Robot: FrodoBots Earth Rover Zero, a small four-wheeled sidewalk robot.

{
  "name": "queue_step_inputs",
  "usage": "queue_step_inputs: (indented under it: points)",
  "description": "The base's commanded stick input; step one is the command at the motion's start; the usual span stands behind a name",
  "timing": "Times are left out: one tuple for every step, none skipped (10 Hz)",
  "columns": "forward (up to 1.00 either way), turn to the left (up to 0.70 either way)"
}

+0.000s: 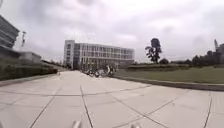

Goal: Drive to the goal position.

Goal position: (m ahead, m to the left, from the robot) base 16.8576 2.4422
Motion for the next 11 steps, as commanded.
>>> queue_step_inputs:
  points:
    - [0.70, 0.35]
    - [0.70, 0.32]
    - [0.70, 0.22]
    - [0.70, 0.03]
    - [0.70, 0.01]
    - [0.70, 0.01]
    - [0.70, 0.02]
    - [0.70, 0.02]
    - [0.70, 0.01]
    - [0.70, 0.02]
    - [0.70, 0.00]
